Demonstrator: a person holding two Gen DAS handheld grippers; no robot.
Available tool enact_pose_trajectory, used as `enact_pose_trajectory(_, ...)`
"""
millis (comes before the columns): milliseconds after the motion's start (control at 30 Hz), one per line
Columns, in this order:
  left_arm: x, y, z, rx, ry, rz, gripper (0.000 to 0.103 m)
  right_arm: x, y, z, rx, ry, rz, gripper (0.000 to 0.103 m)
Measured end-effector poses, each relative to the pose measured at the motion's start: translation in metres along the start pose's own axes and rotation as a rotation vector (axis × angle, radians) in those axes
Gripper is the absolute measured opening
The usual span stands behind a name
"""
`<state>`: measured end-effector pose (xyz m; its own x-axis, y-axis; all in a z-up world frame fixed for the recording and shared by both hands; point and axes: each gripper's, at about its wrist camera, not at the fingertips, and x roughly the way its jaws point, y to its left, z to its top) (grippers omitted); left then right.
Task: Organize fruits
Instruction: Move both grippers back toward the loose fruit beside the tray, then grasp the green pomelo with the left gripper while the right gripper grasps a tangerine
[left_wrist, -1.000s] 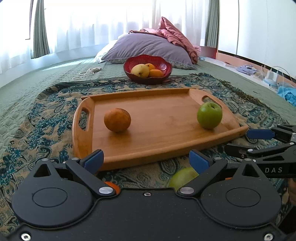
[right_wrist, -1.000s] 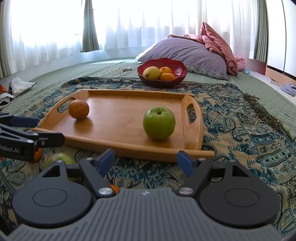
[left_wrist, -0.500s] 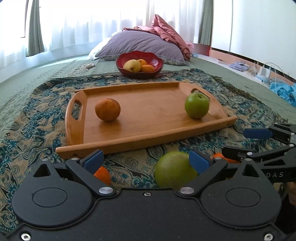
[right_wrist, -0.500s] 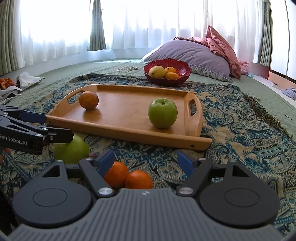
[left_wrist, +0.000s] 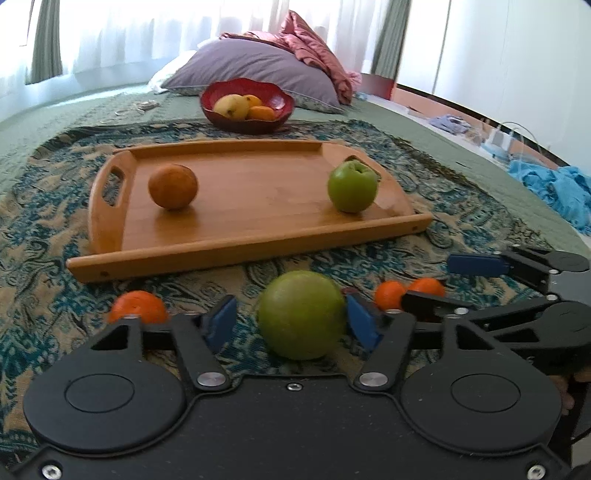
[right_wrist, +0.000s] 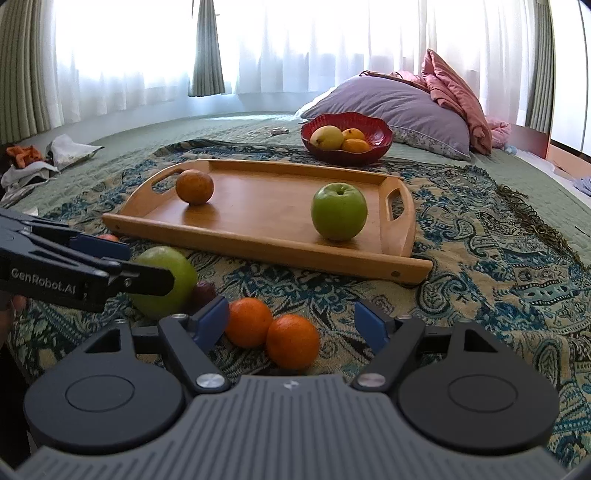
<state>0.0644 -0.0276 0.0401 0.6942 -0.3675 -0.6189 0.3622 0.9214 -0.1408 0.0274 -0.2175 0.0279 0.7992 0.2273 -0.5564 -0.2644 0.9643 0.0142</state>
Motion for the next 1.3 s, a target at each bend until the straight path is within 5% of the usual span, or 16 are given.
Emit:
enact_pose_trajectory(900,0.009,-0.004,-0.008,-0.006,0.023,0.001,0.053,0.0,0.003,-0.011,0.026,0.009,0.034,0.063)
enact_pose_trajectory(1033,0.008,-0.006,-0.008,-0.001,0.02,0.009,0.053,-0.002,0.004,-0.011,0.025,-0.002,0.032,0.053)
enact_pose_trajectory(1167,0.007,-0.005,-0.008,-0.01,0.018,0.014,0.053,-0.005,0.004,-0.01,0.018,-0.03,-0.004,0.03)
enact_pose_trajectory(1300,0.006,-0.005,-0.007,-0.014,0.018,0.017,0.053,-0.003,-0.002,-0.01,0.051,-0.022,-0.005,0.03)
